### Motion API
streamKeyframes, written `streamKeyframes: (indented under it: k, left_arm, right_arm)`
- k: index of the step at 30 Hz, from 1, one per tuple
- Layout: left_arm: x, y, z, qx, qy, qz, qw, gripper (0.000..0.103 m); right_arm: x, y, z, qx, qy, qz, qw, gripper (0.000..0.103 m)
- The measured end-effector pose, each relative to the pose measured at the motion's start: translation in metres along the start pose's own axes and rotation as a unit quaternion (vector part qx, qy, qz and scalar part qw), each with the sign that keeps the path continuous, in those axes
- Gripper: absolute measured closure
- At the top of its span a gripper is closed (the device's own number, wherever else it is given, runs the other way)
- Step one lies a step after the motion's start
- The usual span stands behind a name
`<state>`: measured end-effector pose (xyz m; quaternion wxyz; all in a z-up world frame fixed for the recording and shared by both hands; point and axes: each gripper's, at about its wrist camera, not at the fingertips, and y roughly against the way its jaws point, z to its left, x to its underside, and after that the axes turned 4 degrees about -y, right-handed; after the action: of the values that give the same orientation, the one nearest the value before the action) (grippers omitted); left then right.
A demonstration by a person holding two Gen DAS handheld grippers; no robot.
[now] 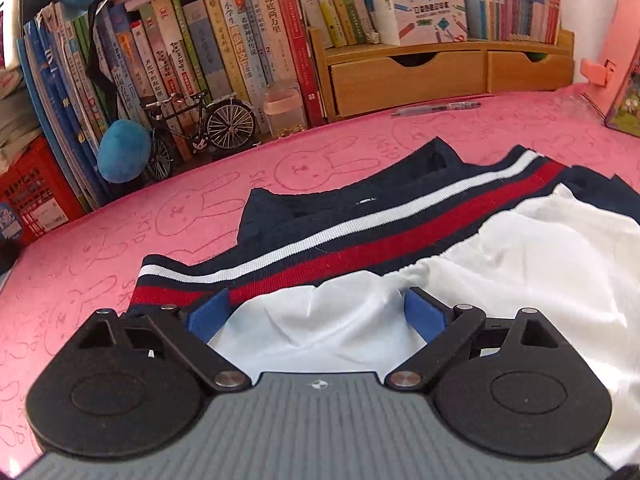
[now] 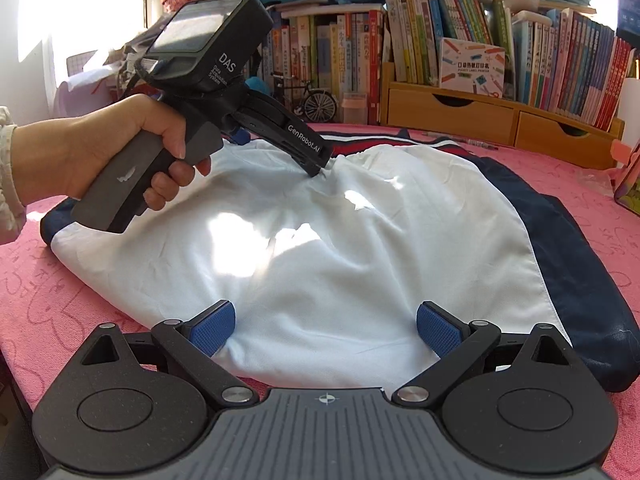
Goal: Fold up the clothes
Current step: 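Press the white body flat with the left gripper toward the collar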
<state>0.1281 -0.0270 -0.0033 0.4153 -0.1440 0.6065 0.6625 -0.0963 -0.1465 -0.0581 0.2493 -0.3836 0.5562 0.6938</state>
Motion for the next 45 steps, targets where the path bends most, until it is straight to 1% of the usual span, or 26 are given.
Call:
streamKeyframes:
  k: [1,2,3,5,7,9,10,11,12,15,17,19,20,22,24,26,30,33,36,41,45]
  left_arm:
    - [0.0,-0.006,0.001,-0.001,0.0,-0.004,1.0,0.0]
    - [0.0,-0.011,0.003,0.0,0.001,-0.007,1.0,0.0]
    - [0.002,-0.013,0.006,0.012,0.009,-0.014,0.9998,0.0]
    - [0.006,-0.013,0.011,0.023,0.024,-0.018,0.9993,0.0]
    - [0.008,-0.011,0.01,0.021,0.022,-0.023,0.9993,0.0]
    - [0.008,-0.004,0.007,0.011,0.018,-0.019,0.9996,0.0]
    - [0.008,0.0,0.005,0.008,0.015,-0.018,0.9997,0.003]
    - [0.011,0.011,0.004,0.017,0.011,-0.022,0.9995,0.009]
    - [0.016,0.023,0.004,0.027,0.007,-0.028,0.9992,0.01]
    - [0.039,0.068,0.001,0.074,-0.024,-0.05,0.9957,0.009]
    - [0.057,0.089,-0.003,0.086,-0.051,-0.047,0.9939,0.007]
    - [0.071,0.097,-0.009,0.099,-0.074,-0.031,0.9919,0.007]
    - [0.075,0.096,-0.013,0.101,-0.085,-0.023,0.991,0.007]
    - [0.076,0.09,-0.02,0.085,-0.103,-0.024,0.9907,0.004]
    - [0.066,0.076,-0.022,0.073,-0.098,-0.027,0.9921,0.003]
    - [0.052,0.056,-0.019,0.058,-0.079,-0.017,0.9951,0.002]
    - [0.017,0.015,-0.018,0.015,-0.05,-0.004,0.9987,0.0]
    - [0.005,-0.002,-0.013,-0.003,-0.019,-0.004,0.9998,0.0]
    - [0.002,-0.007,-0.01,-0.002,-0.011,-0.01,0.9999,0.0]
    - [-0.011,-0.016,-0.006,0.009,-0.01,0.009,0.9999,0.0]
    - [-0.011,-0.018,-0.007,0.006,-0.005,0.006,0.9999,0.0]
  right_arm:
    - [0.0,0.0,0.0,0.0,0.0,0.0,1.0,0.004]
    - [0.0,0.0,0.0,0.0,-0.001,0.0,1.0,0.004]
    - [0.0,0.0,-0.001,0.0,-0.002,0.0,1.0,0.004]
    - [0.0,0.0,-0.002,-0.003,-0.004,0.0,1.0,0.004]
    - [-0.001,0.0,-0.002,-0.003,-0.004,0.001,1.0,0.004]
    - [-0.001,0.0,-0.001,-0.003,-0.004,0.001,1.0,0.003]
    - [-0.001,0.001,-0.001,-0.003,-0.004,0.001,1.0,0.003]
    - [0.0,0.001,-0.001,-0.003,-0.004,0.001,1.0,0.003]
    - [0.0,0.001,-0.001,-0.004,-0.004,0.001,1.0,0.003]
    - [0.0,0.001,-0.001,-0.004,-0.004,0.001,1.0,0.003]
    - [-0.001,0.001,-0.001,-0.003,-0.004,0.001,1.0,0.003]
    - [-0.001,0.001,-0.002,-0.004,-0.003,0.001,1.0,0.003]
    - [-0.001,0.001,-0.002,-0.004,-0.003,0.001,1.0,0.003]
    - [-0.001,0.001,-0.002,-0.003,-0.003,0.001,1.0,0.003]
    - [-0.001,0.0,-0.002,-0.003,-0.003,0.001,1.0,0.003]
    - [-0.001,0.0,-0.002,-0.002,-0.003,0.001,1.0,0.003]
    - [-0.001,0.0,-0.001,-0.002,-0.004,0.001,1.0,0.003]
    - [-0.001,0.0,-0.001,-0.001,-0.005,0.001,1.0,0.003]
    - [-0.001,-0.001,-0.001,0.0,-0.006,0.001,1.0,0.003]
    - [-0.001,-0.002,0.0,0.005,-0.007,0.001,1.0,0.003]
    - [-0.001,-0.002,-0.001,0.008,-0.009,0.0,1.0,0.003]
